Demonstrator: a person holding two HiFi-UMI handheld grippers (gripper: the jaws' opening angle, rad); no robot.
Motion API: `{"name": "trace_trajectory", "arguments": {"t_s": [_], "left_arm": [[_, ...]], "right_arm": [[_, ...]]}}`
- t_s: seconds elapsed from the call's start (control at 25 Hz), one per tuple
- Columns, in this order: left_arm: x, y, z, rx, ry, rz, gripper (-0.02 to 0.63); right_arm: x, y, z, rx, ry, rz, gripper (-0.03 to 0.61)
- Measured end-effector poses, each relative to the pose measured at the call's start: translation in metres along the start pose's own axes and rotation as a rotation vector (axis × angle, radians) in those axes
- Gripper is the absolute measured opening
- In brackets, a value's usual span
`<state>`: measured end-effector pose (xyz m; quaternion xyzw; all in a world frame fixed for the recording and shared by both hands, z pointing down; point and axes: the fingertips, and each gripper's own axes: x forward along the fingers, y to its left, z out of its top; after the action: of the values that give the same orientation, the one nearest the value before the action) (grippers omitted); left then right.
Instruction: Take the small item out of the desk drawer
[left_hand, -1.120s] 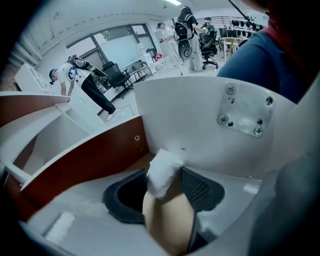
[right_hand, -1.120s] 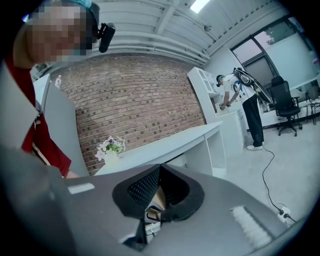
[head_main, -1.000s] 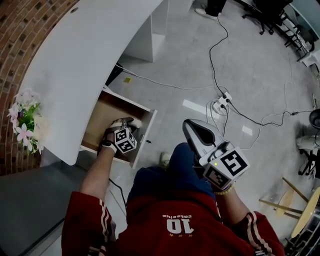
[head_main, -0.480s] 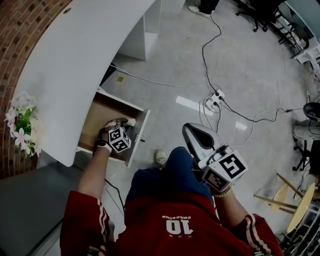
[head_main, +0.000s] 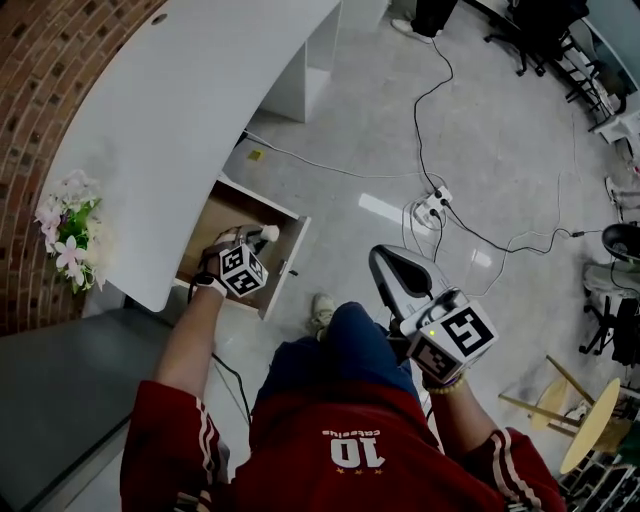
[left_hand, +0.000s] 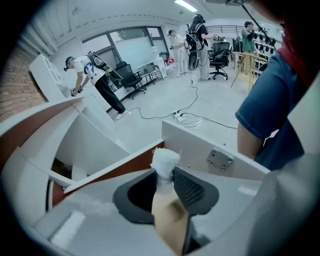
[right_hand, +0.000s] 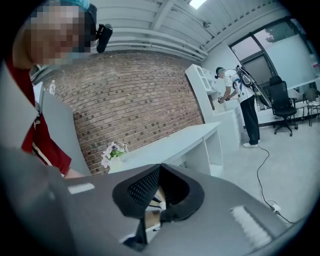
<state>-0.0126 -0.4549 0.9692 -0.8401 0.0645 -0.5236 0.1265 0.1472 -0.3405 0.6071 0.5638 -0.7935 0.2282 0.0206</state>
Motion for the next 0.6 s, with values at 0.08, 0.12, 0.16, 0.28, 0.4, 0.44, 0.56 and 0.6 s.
{"name": "trace_trajectory", "arguments": {"t_s": [0.08, 0.12, 0.16, 0.28, 0.4, 0.44, 0.56, 0.6], "left_arm": [[-0.02, 0.0, 0.011, 0.002, -0.012, 0.004, 0.121], [-0.03, 0.0, 0.017, 0.003, -0.018, 0.006, 0.121], [-0.04, 0.0, 0.023, -0.001, -0.025, 0.008, 0.121], [-0.072, 0.001, 0.043, -0.038, -0.054, 0.027, 0.121], [-0.106, 0.0, 0.063, -0.081, -0.086, 0.044, 0.121], [-0.116, -0.001, 0.069, -0.092, -0.095, 0.046, 0.121], [-0.15, -0.002, 0.087, -0.134, -0.126, 0.058, 0.121], [-0.162, 0.0, 0.093, -0.152, -0.138, 0.067, 0.121]], "right_arm": [[-0.004, 0.011, 0.013, 0.004, 0.006, 0.008, 0.003], [-0.007, 0.017, 0.021, 0.004, 0.004, 0.012, 0.002], [-0.009, 0.023, 0.029, 0.001, 0.003, 0.017, 0.003], [-0.014, 0.037, 0.049, -0.024, 0.009, 0.038, 0.003], [-0.02, 0.047, 0.07, -0.03, 0.002, 0.055, 0.002], [-0.022, 0.051, 0.078, -0.023, -0.005, 0.059, 0.003], [-0.03, 0.062, 0.099, -0.014, -0.01, 0.072, 0.003], [-0.032, 0.066, 0.104, -0.015, -0.007, 0.078, 0.002]]}}
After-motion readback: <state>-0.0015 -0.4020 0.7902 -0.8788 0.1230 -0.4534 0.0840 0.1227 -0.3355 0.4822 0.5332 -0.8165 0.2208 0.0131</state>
